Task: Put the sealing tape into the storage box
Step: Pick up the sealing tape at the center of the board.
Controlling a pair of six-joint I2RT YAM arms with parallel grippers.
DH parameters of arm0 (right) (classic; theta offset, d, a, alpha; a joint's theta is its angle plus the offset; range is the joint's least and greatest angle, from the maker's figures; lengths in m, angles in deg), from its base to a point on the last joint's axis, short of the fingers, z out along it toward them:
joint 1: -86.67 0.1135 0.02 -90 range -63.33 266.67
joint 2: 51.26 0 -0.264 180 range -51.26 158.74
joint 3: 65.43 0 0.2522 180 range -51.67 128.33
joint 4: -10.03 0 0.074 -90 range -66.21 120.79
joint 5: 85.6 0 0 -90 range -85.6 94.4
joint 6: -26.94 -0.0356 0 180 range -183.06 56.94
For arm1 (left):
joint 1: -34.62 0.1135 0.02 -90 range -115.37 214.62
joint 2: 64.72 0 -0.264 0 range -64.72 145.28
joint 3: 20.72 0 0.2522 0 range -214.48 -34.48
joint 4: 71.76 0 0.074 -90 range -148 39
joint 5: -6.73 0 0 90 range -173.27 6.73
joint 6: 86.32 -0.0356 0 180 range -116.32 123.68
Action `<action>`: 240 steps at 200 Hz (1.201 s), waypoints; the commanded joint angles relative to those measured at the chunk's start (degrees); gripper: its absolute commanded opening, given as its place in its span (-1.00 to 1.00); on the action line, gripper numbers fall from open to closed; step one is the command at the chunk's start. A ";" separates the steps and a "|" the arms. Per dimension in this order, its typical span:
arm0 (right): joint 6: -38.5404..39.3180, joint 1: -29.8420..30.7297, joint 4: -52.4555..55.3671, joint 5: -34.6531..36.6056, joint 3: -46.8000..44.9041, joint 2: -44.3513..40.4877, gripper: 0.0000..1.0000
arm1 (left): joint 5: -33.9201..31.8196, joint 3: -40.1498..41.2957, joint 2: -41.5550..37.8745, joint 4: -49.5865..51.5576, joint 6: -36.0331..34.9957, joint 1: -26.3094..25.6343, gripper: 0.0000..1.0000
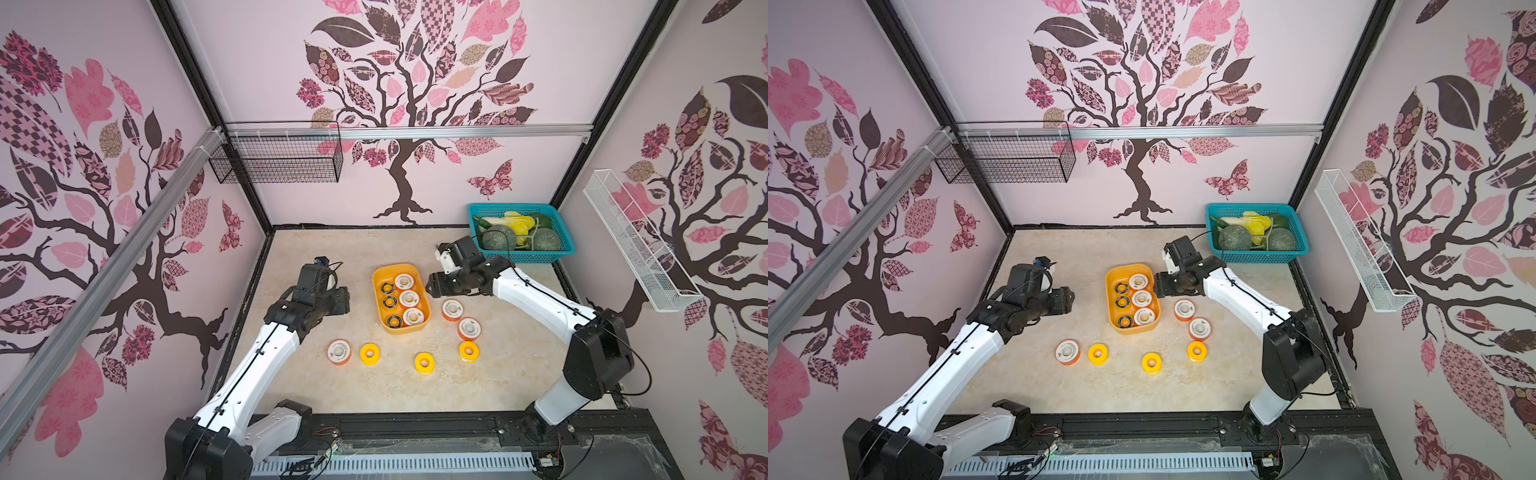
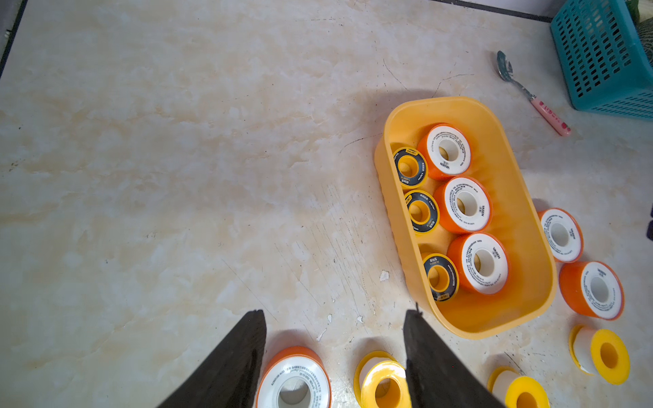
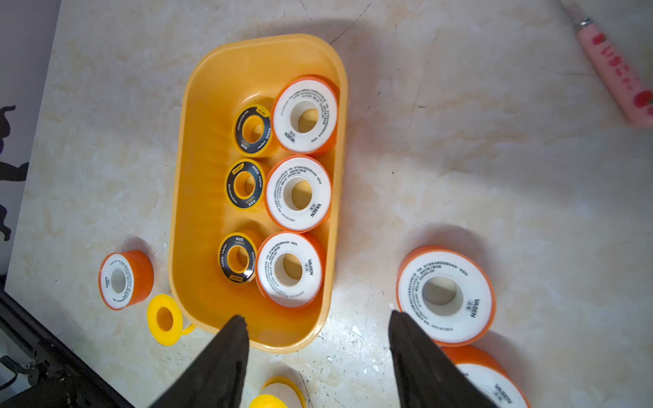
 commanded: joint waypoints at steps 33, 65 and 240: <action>-0.78 -3.73 -2.01 -1.89 -4.56 -6.95 0.35 | -2.51 -0.34 0.56 3.86 2.53 0.18 0.44; -0.94 -4.17 -2.72 -1.72 -7.17 -8.85 0.36 | -3.44 0.07 -0.56 9.14 8.56 0.14 0.52; -2.74 -5.21 -7.87 -5.24 -13.35 -9.26 0.37 | -4.25 13.91 2.99 5.76 25.41 -6.17 0.97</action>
